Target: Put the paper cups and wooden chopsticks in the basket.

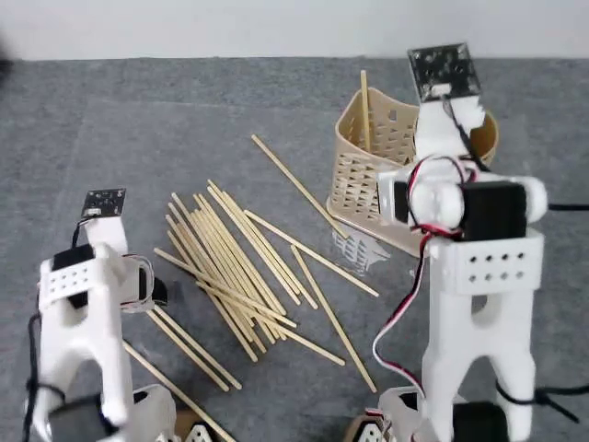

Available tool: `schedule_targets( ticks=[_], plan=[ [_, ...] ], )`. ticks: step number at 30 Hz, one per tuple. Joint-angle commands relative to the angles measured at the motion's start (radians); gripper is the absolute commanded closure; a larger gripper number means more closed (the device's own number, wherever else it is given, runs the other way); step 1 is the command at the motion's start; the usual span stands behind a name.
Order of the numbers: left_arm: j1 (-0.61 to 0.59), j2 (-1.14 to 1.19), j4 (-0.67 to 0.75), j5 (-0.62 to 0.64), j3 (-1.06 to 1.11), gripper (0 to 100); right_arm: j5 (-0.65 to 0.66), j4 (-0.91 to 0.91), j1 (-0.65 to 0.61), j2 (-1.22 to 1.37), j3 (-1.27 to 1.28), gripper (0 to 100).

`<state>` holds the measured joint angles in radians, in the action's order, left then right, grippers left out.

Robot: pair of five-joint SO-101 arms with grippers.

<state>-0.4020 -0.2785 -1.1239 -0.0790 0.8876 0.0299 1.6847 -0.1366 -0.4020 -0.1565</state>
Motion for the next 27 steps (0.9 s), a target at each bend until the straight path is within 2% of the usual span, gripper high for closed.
schedule_targets(
  ticks=[1,5,10,19,24,27],
  plan=[
    [0.006,0.086,0.064,0.015,-0.051,77,-0.002,-0.054,0.015,-0.076,0.063,80.1],
    [0.009,0.169,0.092,0.06,-0.054,77,-0.002,-0.113,0.016,-0.117,0.152,80.1],
    [0.005,0.219,0.061,0.063,-0.094,77,-0.002,-0.168,0.016,-0.162,0.226,80.1],
    [0.008,0.229,0.046,0.078,-0.091,77,0.0,-0.173,0.016,-0.226,0.264,80.1],
    [0.003,0.226,0.023,0.308,-0.094,77,0.0,-0.173,0.016,-0.262,0.264,80.1],
    [0.008,0.227,0.023,0.4,-0.091,77,0.0,-0.174,0.016,-0.277,0.264,80.1]
  ],
)
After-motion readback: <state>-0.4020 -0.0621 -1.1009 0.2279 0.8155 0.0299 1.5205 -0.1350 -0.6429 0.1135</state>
